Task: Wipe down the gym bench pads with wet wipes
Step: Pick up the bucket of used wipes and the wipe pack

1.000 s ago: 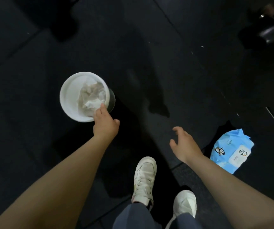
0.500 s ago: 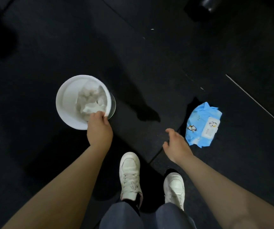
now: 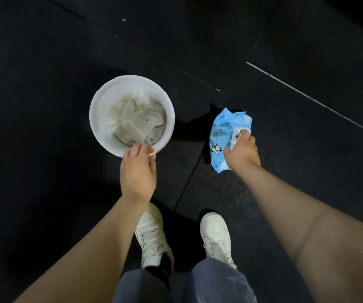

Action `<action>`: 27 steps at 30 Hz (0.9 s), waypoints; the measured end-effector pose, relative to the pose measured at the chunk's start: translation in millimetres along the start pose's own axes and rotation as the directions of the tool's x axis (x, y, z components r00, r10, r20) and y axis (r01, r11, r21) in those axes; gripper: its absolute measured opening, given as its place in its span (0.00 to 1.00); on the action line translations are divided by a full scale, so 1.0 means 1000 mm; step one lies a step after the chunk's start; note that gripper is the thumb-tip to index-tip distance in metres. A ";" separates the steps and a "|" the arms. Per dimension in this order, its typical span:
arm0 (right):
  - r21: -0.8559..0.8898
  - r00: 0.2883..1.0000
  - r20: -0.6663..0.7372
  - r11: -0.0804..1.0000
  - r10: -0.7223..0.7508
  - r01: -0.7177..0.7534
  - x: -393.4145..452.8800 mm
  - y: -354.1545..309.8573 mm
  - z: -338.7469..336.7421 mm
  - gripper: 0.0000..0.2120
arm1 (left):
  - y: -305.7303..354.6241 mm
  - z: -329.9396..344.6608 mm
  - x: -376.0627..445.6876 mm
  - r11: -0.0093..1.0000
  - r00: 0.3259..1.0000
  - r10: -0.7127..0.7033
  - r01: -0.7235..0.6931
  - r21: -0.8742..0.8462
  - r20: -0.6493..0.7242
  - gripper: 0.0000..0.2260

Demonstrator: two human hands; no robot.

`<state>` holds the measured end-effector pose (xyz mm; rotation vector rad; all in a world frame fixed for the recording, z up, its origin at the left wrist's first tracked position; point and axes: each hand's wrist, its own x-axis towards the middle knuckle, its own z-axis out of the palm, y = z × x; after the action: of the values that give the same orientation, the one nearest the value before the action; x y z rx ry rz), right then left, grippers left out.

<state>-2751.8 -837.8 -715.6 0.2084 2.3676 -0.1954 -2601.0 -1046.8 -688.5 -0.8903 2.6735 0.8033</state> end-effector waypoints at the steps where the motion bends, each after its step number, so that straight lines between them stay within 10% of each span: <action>1: 0.035 0.999 0.002 0.998 0.053 -0.053 0.006 0.001 0.001 0.33 | -0.002 0.000 0.002 0.999 0.999 0.032 -0.032 0.037 -0.003 0.05; 8: 0.020 0.983 0.066 0.984 0.173 -0.175 0.040 -0.003 0.030 0.48 | -0.012 0.002 0.019 0.990 0.999 0.049 -0.050 0.130 0.012 0.04; 18: 0.086 0.986 -0.063 0.985 0.157 -0.152 0.032 0.003 0.015 0.36 | 0.002 -0.019 0.017 0.997 0.997 0.067 -0.068 0.031 0.030 0.06; 27: -0.112 0.999 -0.028 0.993 -0.032 0.029 -0.072 0.021 -0.080 0.35 | 0.092 -0.107 -0.005 0.917 0.914 0.318 -0.364 0.162 0.252 0.08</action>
<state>-2749.6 -807.8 -610.2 0.1221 2.4038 -0.0749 -2655.8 -1043.0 -558.5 -0.2640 2.6800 0.6298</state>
